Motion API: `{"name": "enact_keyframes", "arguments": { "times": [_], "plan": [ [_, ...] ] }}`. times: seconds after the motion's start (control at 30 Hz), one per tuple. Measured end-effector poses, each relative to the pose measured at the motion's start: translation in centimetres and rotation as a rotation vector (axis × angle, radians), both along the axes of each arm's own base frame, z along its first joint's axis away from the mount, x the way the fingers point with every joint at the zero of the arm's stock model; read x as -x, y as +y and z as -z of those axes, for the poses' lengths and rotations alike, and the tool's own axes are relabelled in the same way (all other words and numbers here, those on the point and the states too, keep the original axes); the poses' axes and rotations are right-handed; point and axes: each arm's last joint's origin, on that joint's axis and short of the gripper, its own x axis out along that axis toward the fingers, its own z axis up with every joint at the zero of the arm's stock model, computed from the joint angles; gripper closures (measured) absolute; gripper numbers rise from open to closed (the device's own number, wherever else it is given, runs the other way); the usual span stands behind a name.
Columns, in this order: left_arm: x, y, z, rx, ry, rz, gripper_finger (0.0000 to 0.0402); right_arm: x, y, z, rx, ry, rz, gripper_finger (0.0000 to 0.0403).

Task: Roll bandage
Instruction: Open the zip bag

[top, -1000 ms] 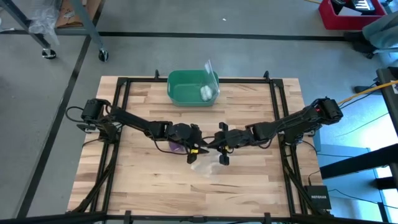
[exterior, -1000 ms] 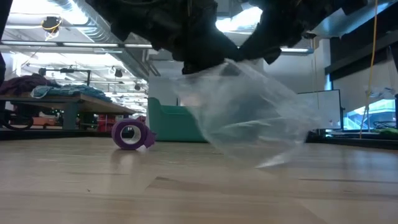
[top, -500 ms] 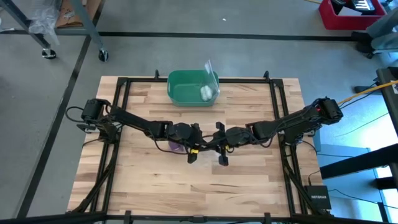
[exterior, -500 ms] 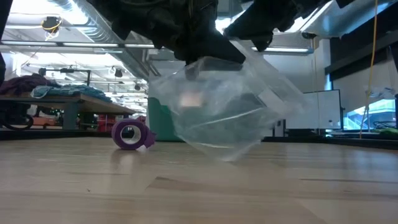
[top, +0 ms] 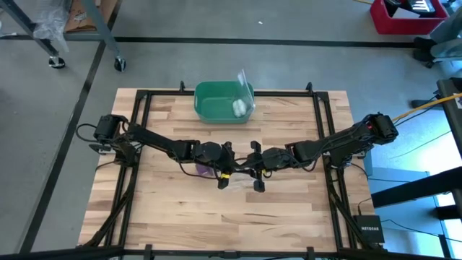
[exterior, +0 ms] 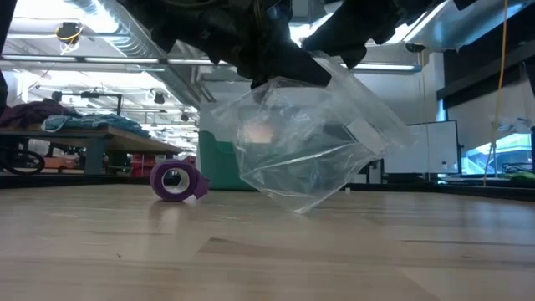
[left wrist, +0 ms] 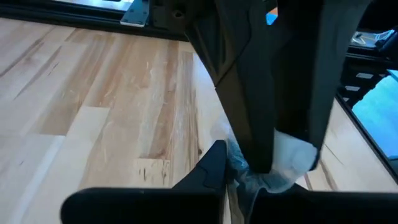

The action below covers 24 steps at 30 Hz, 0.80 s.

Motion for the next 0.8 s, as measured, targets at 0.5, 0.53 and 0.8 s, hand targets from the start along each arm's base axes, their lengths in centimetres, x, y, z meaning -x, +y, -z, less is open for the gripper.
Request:
{"name": "enact_keyframes", "arguments": {
  "times": [0.5,0.53,0.8],
  "plan": [
    [0.3,-0.2,-0.4,-0.032,-0.006,0.029,0.0401,0.6,-0.1,0.8,0.031,0.112,0.006,0.0387],
    [0.4,-0.2,-0.6,-0.037,-0.007,0.032,0.0401,0.7,-0.1,0.8,0.025,0.117,0.009,0.0387],
    [1.0,-0.4,-1.5,-0.067,-0.013,0.049,0.0401,1.2,-0.2,2.1,-0.022,0.138,0.023,0.038]
  ]
}}
